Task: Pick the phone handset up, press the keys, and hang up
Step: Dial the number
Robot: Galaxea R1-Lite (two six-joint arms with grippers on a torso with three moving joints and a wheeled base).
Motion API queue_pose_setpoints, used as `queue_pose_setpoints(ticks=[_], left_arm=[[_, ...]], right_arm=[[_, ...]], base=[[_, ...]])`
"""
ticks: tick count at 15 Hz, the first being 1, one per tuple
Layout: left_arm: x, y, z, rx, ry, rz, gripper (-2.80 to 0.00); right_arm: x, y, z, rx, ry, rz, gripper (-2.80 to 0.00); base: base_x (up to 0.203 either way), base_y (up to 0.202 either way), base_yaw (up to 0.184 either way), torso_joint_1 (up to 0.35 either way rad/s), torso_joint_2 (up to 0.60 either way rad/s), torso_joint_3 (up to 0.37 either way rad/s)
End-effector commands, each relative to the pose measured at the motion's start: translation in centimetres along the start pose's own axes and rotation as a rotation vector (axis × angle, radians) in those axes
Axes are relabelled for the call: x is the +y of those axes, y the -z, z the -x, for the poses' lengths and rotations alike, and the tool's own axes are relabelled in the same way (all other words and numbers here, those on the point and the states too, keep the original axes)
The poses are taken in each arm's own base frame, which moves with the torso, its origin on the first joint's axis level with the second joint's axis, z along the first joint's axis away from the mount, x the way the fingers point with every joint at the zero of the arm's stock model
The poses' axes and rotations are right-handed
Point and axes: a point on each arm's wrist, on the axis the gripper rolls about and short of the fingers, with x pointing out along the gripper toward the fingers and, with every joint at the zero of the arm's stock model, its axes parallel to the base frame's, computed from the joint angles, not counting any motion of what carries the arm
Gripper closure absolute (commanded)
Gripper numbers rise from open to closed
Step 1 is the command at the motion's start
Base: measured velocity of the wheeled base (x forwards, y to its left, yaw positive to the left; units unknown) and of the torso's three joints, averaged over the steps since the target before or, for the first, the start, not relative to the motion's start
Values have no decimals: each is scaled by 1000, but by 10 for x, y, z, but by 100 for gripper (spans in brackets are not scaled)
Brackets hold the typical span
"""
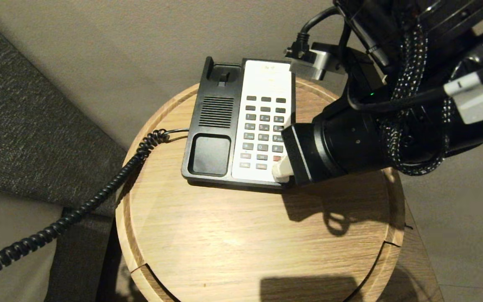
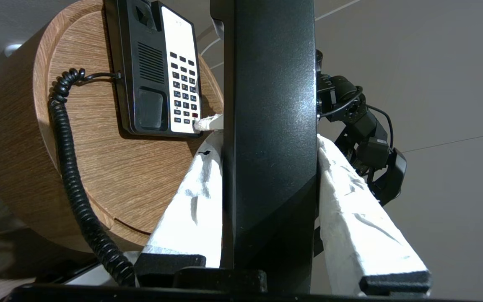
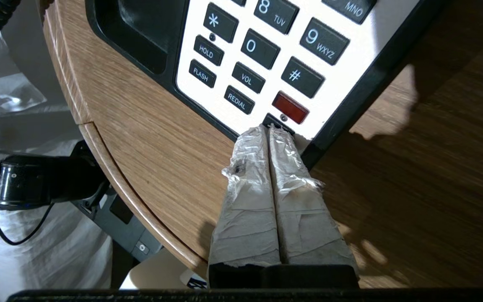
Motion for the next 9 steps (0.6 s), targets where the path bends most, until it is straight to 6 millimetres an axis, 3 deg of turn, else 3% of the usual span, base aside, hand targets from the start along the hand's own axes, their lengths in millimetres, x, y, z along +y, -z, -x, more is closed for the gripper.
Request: queue_pose_setpoints(ticks=[1,9], left_arm=[[0,0,1,-2,-2,4,0],[1,0,2,-2,-1,4,0]], right_arm=[[-1,2,0,11,6,-2,0],[0,-4,21,-51,-27,-21,0]], base=[[0,0,0,0,0,0],[0,0,0,0,0,0]])
